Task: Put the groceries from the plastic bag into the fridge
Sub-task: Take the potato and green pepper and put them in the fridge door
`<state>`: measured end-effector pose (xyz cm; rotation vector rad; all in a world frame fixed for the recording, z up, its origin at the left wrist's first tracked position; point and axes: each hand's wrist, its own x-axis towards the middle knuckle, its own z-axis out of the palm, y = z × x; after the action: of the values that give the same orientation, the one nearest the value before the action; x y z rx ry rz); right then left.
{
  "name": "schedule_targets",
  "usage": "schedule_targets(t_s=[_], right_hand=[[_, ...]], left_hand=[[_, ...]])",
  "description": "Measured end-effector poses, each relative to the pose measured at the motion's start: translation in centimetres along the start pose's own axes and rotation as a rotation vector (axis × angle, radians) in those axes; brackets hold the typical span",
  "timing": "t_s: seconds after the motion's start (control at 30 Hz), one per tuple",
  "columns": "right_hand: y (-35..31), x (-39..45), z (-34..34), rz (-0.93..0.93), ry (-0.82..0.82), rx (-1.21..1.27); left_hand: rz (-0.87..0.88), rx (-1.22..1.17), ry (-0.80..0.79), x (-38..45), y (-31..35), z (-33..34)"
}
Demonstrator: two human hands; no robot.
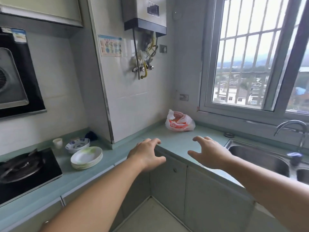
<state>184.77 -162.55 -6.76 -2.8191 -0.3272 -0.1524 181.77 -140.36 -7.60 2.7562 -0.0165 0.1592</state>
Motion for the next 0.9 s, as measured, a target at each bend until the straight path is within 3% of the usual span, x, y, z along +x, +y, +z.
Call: schedule_targets(t_s=[0.27,0.47,0.9], right_hand=[[-2.4,13.9,2.0,0.066,0.002,-0.088],[-2.2,22.1,3.3,0.11,0.001,-0.101],[7.3,41.5,7.3,0.152,-0.016,0.153]], left_hand=[[0.043,-0.034,-0.028,14.7,-7.1,-0.4],[0.096,-0.018,-0.054,24.1,-8.7,0.1],[0.102,0.066,-0.136,44.8,-6.1,6.7]])
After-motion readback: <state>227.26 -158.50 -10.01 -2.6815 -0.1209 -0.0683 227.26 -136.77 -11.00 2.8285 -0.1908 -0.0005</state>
